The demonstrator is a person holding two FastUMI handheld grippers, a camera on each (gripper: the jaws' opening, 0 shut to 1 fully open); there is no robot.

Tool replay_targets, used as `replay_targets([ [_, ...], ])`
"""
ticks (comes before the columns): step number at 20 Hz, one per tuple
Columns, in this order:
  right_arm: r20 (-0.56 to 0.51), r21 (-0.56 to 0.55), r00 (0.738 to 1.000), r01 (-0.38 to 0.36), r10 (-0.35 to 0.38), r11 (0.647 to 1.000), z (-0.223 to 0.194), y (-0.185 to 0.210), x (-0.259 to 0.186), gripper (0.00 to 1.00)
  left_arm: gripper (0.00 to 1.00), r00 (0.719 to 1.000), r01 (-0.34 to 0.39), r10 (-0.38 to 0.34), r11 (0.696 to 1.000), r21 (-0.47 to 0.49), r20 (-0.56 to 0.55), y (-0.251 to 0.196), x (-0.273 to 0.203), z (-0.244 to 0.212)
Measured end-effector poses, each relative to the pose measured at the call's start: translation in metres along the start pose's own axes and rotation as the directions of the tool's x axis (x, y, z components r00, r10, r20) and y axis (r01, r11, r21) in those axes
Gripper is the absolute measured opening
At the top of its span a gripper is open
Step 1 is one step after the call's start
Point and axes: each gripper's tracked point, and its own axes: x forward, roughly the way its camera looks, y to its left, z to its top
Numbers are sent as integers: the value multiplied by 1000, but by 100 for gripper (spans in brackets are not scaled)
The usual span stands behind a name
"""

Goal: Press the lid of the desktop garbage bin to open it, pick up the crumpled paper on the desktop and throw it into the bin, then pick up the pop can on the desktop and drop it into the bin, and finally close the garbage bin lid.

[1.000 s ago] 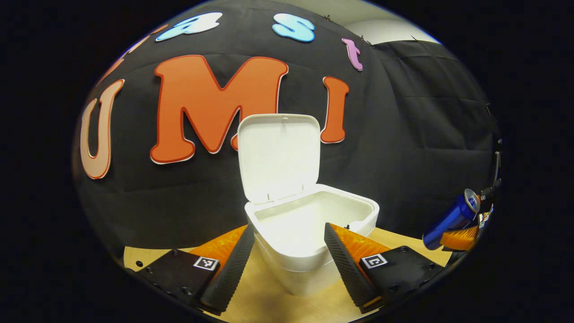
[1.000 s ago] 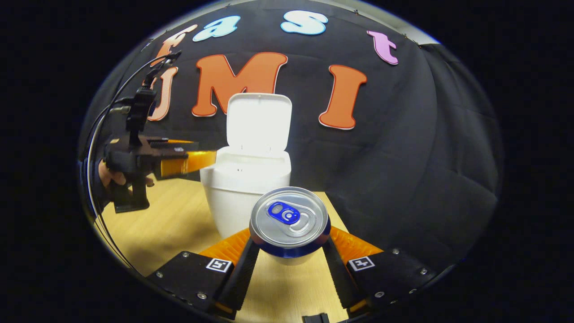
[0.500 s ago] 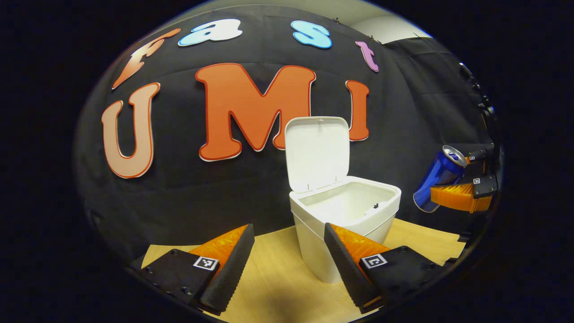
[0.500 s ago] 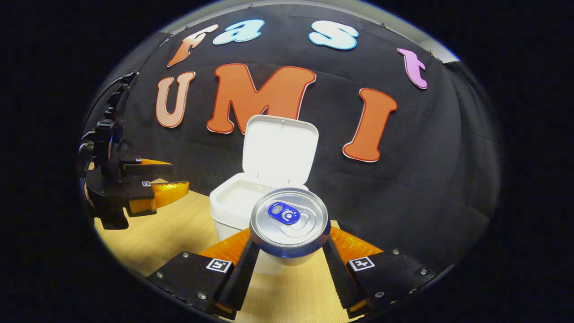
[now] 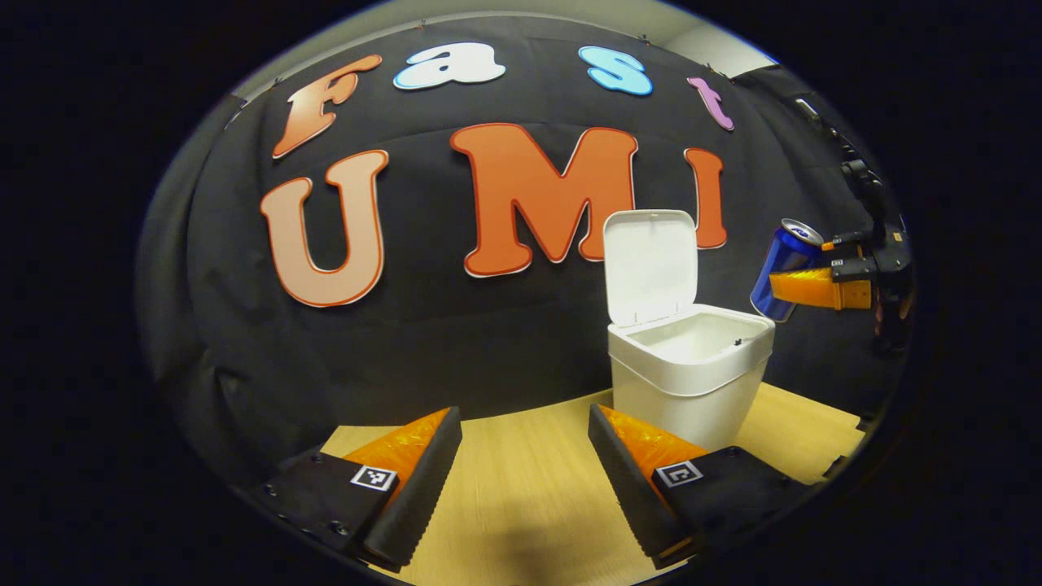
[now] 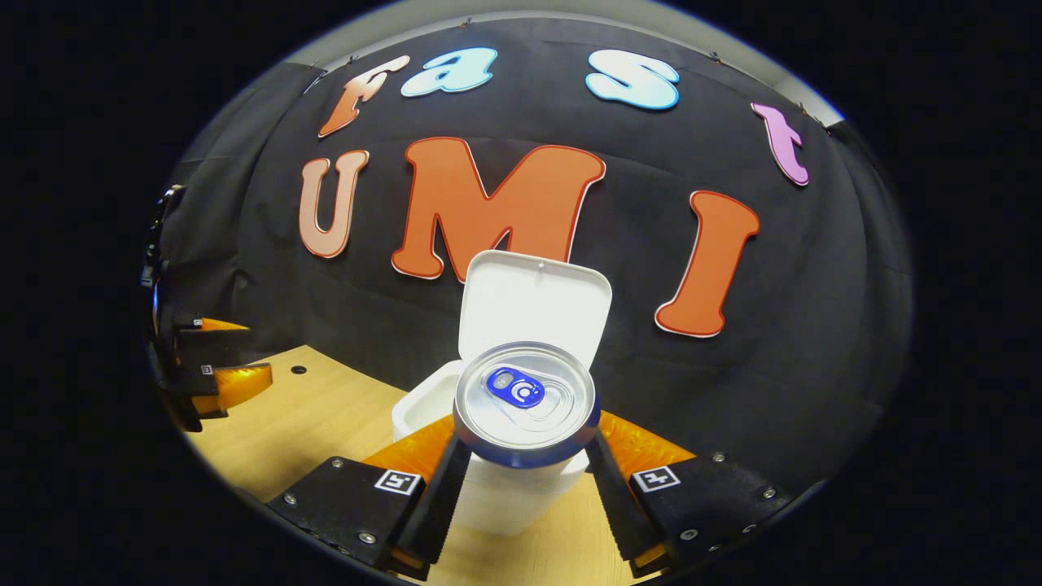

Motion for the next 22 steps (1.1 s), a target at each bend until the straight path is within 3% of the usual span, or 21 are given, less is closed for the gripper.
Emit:
replay_targets([
  [6,54,-51,997,-55,58,997,25,13,31,80,99,991,-133,133,991,-10,-17,38,-41,-20],
  [11,52,-49,994,-95,97,994,26,27,51,80,99,980,-198,196,979,-52,-48,53,-66,-34],
  [22,-76,-18,995,-59,57,998,-16,27,96,79,99,959,-275,271,960,-50,-84,72,-86,-39],
])
